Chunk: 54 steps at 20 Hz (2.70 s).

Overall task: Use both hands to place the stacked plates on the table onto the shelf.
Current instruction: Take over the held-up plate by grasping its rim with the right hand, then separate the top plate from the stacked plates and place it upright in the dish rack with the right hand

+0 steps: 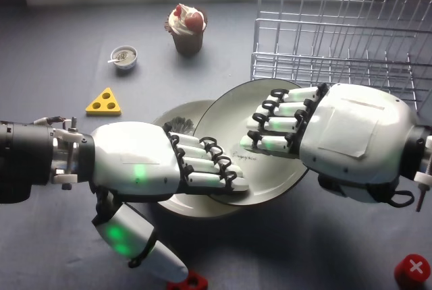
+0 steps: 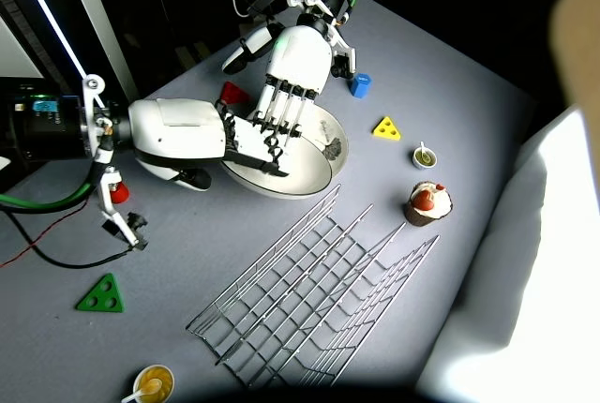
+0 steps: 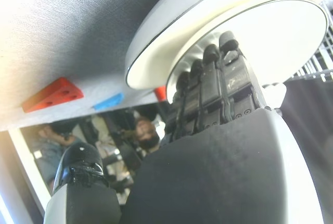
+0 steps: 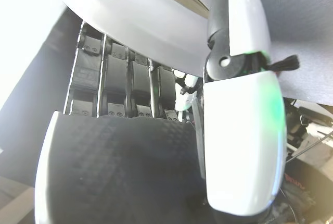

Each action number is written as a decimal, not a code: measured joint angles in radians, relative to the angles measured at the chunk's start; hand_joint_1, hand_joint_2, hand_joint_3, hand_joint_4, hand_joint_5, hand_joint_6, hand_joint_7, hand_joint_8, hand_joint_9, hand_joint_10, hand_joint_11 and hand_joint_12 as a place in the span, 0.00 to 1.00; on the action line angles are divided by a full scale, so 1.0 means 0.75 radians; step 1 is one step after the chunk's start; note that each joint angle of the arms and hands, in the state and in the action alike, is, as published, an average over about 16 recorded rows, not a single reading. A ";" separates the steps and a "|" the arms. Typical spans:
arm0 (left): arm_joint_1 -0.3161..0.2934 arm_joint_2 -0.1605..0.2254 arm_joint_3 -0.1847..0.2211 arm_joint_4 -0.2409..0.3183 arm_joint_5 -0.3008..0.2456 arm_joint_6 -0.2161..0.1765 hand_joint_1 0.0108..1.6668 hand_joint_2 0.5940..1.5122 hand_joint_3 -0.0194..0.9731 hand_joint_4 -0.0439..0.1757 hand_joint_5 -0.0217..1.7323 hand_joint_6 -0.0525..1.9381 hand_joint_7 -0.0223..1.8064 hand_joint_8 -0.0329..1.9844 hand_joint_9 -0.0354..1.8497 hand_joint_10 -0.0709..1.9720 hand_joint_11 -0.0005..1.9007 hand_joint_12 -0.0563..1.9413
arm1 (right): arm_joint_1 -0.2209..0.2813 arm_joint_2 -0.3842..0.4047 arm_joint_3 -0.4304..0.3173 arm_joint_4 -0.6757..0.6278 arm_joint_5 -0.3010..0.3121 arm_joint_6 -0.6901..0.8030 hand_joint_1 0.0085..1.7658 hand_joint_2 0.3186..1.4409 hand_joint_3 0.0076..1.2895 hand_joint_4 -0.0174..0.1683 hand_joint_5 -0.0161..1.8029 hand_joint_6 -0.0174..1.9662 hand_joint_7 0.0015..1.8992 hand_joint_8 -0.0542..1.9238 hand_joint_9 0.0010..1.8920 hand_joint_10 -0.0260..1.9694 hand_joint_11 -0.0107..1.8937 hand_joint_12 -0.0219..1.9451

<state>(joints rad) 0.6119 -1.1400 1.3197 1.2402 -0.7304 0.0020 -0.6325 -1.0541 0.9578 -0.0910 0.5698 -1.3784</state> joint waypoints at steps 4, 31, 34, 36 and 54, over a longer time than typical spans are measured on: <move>0.000 -0.001 0.001 -0.005 0.000 0.000 0.01 0.44 0.02 0.18 0.06 0.02 0.06 0.01 0.09 0.03 0.09 0.04 | 0.000 -0.028 0.021 0.000 0.003 0.000 0.74 0.56 0.01 0.12 0.27 0.02 0.23 0.03 0.23 0.01 0.25 0.06; -0.049 0.110 0.021 -0.134 -0.038 0.000 0.03 0.45 0.02 0.21 0.09 0.03 0.10 0.01 0.11 0.04 0.09 0.04 | 0.002 -0.034 -0.033 -0.005 0.071 -0.006 0.85 0.55 0.00 0.11 0.52 0.46 0.55 0.25 0.56 0.29 0.50 0.65; -0.071 0.166 0.028 -0.146 -0.051 0.000 0.03 0.45 0.02 0.22 0.09 0.03 0.10 0.02 0.10 0.04 0.09 0.04 | 0.016 -0.015 -0.064 0.012 0.055 -0.007 0.84 0.55 0.00 0.10 0.53 0.46 0.56 0.25 0.57 0.29 0.50 0.67; -0.083 0.206 0.036 -0.152 -0.062 0.000 0.02 0.45 0.02 0.22 0.08 0.04 0.10 0.02 0.10 0.04 0.09 0.04 | 0.034 0.001 -0.090 0.033 0.042 -0.007 0.84 0.55 0.00 0.10 0.54 0.46 0.56 0.25 0.57 0.29 0.49 0.69; -0.086 0.405 0.182 -0.166 -0.140 -0.001 0.02 0.44 0.03 0.23 0.09 0.04 0.10 0.02 0.11 0.04 0.09 0.04 | 0.400 0.207 -0.346 0.357 -0.169 0.146 0.83 0.58 0.00 0.06 0.55 0.46 0.58 0.27 0.60 0.35 0.46 0.71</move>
<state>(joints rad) 0.5477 -0.8363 1.4562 1.1156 -0.8350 0.0015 -0.3323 -0.8987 0.6981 0.1768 0.4434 -1.2686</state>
